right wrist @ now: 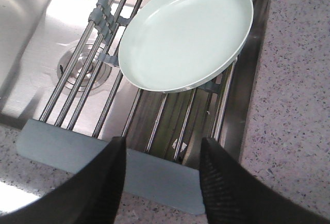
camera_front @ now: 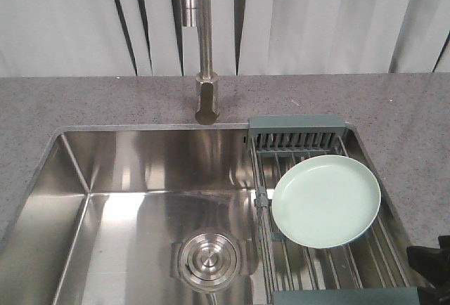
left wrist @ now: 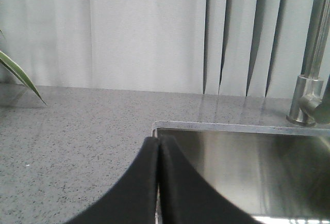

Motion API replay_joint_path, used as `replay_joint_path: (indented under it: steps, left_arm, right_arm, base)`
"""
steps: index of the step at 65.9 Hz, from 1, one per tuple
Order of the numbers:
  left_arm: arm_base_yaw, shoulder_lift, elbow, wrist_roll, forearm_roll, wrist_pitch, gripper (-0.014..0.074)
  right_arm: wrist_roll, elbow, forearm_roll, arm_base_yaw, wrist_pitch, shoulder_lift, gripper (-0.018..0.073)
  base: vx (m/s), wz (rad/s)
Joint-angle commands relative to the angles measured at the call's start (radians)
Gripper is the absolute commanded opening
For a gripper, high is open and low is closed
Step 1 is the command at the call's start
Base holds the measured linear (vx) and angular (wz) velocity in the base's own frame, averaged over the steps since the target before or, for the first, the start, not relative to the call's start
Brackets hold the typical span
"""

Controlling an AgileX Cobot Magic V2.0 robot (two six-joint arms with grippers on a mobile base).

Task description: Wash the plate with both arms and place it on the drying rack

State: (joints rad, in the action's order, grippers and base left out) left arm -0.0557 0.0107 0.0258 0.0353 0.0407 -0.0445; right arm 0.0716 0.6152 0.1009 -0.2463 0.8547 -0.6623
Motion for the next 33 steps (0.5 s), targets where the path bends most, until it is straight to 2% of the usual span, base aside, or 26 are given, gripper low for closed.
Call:
replay_joint_path:
  steps: [1, 33]
  left_arm:
    - [0.003, 0.016, -0.023, 0.000, 0.001, 0.080, -0.0006]
    - [0.003, 0.015, -0.025, 0.000, 0.001, 0.076, -0.0006]
  right_arm:
    - [0.007, 0.026, 0.002, -0.001, -0.051, 0.001, 0.0337]
    - [0.007, 0.026, 0.002, -0.001, -0.051, 0.001, 0.0336]
  base:
    - [0.00, 0.00]
    - [0.00, 0.00]
